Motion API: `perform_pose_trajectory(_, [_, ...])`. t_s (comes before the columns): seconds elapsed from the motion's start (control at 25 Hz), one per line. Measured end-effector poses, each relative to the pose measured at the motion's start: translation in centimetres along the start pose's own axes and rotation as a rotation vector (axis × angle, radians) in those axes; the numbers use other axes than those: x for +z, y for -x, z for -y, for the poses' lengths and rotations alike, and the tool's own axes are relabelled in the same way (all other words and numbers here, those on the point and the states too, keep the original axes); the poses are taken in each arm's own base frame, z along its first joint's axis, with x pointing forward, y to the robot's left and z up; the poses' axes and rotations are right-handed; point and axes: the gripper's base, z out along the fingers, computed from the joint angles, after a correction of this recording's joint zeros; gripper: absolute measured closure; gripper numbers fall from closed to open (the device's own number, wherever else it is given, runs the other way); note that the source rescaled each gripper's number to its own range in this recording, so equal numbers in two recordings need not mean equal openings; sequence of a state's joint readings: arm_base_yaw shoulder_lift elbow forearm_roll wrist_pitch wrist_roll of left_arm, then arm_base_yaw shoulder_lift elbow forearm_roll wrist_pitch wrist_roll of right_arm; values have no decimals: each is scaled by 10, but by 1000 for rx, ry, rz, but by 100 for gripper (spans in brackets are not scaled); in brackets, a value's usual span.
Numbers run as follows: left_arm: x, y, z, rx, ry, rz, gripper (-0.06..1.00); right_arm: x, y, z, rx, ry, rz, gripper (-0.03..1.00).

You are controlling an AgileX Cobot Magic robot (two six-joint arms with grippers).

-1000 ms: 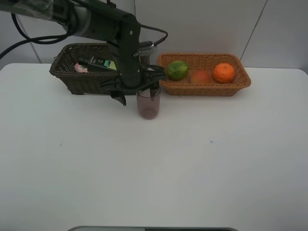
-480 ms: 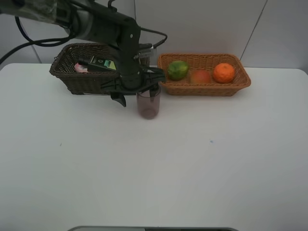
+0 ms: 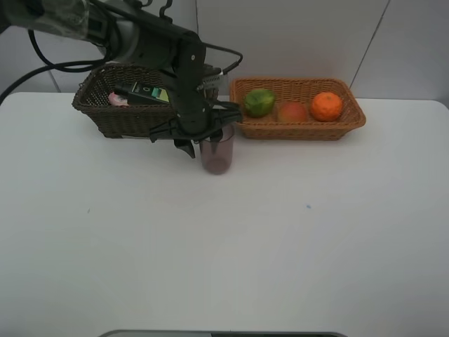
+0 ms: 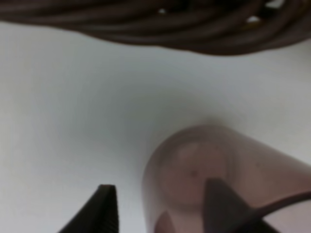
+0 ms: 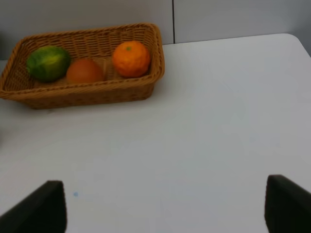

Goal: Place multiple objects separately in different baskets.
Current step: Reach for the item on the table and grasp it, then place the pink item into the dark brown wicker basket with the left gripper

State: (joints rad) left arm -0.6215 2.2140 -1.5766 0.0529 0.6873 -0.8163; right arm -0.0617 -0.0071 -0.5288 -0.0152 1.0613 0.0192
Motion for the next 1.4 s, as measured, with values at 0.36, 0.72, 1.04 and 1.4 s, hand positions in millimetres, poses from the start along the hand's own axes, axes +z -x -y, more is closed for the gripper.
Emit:
perform_pose_trajectory(0.36, [0, 2, -3, -25, -1, -3, 94, 0, 0, 0, 0, 0, 0, 26])
perform_pose_trajectory(0.72, [0, 2, -3, -28, -1, -4, 94, 0, 0, 0, 0, 0, 0, 26])
perform_pose_trajectory(1.04, [-2, 2, 0, -55, -29, -9, 94, 0, 0, 0, 0, 0, 0, 26])
perform_pose_trajectory(1.4, [-56, 8, 3, -5, -103, 65, 94, 0, 0, 0, 0, 0, 0, 26])
